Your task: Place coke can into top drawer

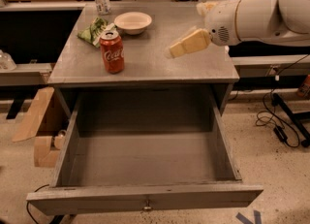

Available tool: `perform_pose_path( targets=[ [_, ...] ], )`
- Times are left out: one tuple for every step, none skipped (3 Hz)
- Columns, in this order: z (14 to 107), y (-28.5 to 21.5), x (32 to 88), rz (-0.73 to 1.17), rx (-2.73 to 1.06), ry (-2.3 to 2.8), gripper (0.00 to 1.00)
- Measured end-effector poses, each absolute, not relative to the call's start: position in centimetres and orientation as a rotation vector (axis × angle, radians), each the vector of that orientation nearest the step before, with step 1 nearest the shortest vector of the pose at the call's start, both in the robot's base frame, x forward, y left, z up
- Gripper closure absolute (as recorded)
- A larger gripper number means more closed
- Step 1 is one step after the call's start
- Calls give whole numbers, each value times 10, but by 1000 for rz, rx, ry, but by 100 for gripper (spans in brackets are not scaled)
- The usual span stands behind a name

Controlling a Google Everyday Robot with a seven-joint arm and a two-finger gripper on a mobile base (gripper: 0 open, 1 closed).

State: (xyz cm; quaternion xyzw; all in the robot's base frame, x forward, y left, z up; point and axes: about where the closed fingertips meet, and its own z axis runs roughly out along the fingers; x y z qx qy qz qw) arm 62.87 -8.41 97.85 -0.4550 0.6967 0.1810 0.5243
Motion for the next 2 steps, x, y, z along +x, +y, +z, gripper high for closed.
perform_pose_path(
  targets=[
    [961, -59, 647, 498, -1101, 1669, 0],
    [935, -8, 672, 589, -1121, 1652, 0]
  ],
)
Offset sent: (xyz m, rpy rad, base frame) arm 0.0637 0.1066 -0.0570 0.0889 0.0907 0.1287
